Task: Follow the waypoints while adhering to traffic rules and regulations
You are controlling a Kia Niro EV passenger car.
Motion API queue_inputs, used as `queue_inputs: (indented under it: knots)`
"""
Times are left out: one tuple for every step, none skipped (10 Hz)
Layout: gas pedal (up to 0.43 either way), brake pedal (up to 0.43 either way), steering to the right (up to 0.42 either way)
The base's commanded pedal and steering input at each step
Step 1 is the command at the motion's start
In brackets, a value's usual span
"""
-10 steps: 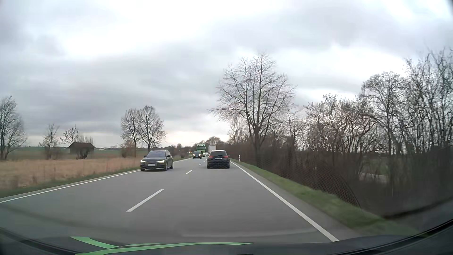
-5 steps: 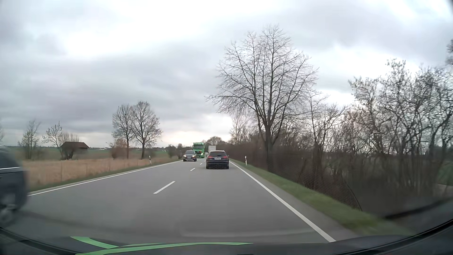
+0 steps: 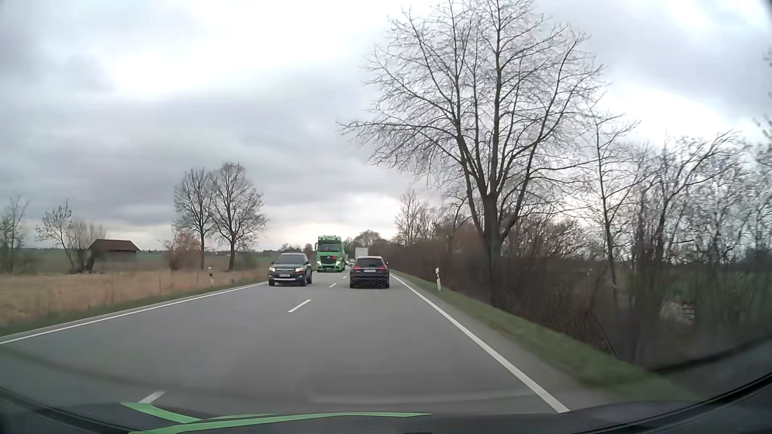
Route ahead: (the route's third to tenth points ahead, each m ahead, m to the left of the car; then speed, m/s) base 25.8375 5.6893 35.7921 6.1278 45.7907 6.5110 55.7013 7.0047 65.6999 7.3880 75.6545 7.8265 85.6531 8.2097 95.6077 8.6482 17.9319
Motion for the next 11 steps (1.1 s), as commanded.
queue_inputs:
  knots:
    - [0.157,0.000,-0.003]
    - [0.157,0.000,-0.004]
    - [0.157,0.000,-0.004]
    - [0.157,0.000,-0.004]
    - [0.138,0.000,-0.004]
    - [0.138,0.000,-0.004]
    - [0.118,0.000,-0.004]
    - [0.087,0.000,-0.004]
    - [0.059,0.000,-0.004]
    - [0.047,0.000,-0.004]
    - [0.028,0.000,-0.004]
